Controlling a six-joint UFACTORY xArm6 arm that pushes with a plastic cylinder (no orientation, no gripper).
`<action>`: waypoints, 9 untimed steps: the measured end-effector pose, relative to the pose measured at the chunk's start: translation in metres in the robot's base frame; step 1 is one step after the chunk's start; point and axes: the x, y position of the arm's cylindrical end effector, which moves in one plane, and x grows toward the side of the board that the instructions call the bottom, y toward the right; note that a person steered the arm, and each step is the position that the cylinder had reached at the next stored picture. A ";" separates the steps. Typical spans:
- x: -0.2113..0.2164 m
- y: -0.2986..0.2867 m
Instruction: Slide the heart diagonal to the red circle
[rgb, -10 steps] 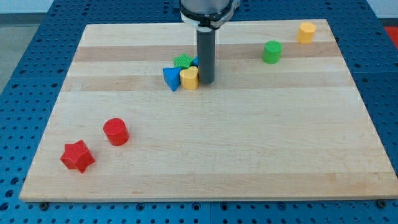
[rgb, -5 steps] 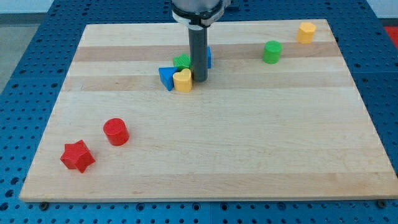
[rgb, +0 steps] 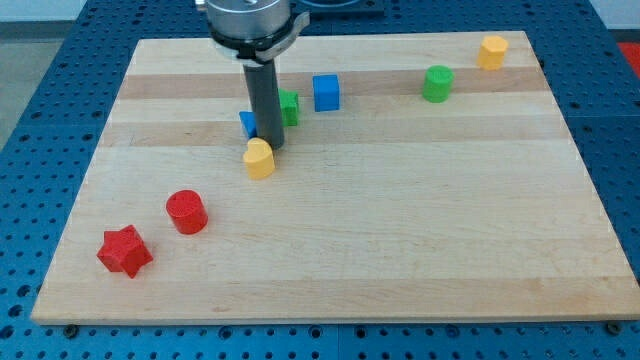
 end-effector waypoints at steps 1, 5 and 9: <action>0.009 -0.014; 0.013 -0.029; 0.021 -0.033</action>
